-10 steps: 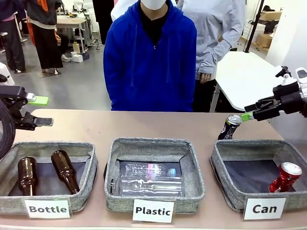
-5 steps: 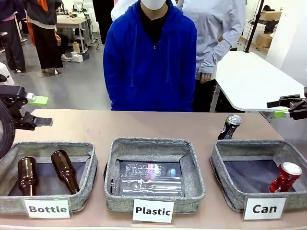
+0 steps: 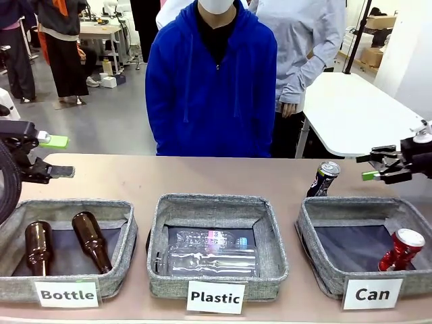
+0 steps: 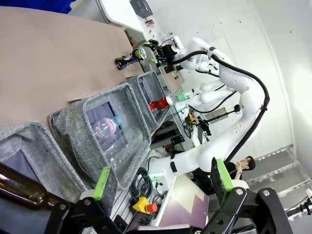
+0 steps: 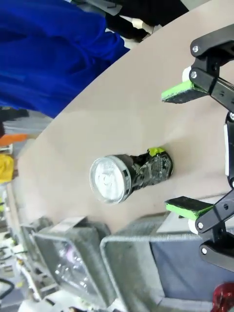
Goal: Sort the can waste into the basket.
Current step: Pick up the can waste from the table and place it in the right Fabric basket.
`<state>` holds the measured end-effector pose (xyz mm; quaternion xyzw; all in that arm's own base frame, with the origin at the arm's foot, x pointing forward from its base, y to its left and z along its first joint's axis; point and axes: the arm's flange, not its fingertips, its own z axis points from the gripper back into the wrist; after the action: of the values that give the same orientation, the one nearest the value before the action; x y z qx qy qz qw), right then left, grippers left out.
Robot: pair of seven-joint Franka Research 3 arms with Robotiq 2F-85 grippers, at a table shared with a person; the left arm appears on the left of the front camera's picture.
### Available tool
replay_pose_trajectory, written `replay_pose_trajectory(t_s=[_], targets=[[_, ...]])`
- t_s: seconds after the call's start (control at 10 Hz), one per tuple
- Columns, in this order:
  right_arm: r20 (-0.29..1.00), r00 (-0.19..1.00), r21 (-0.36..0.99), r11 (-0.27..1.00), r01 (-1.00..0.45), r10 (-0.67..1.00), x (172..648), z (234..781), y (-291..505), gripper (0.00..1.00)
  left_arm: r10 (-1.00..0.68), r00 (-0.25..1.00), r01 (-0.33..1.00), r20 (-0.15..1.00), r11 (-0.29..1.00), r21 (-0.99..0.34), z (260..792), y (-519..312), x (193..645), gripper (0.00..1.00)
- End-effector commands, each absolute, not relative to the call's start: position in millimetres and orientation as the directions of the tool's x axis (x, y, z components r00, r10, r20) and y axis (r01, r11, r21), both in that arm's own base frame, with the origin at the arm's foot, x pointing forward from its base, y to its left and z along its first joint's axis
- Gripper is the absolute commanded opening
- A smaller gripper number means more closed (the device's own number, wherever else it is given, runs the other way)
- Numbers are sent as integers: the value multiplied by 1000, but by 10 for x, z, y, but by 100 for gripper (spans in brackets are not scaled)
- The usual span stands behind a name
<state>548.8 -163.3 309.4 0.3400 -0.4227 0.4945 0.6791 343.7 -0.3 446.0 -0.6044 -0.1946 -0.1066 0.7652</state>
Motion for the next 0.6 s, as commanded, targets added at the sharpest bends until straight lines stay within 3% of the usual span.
replay_pose_trajectory(t_s=[0.0,0.5], targets=[[899,129,16,264,-964,418,5587,3053,-1473,100,79,897,406,436,246,-880,4473,-6,3419,100],[863,150,45,223,-974,482,5858,2827,-1033,100,79,897,406,436,246,-880,4473,-6,3419,100]])
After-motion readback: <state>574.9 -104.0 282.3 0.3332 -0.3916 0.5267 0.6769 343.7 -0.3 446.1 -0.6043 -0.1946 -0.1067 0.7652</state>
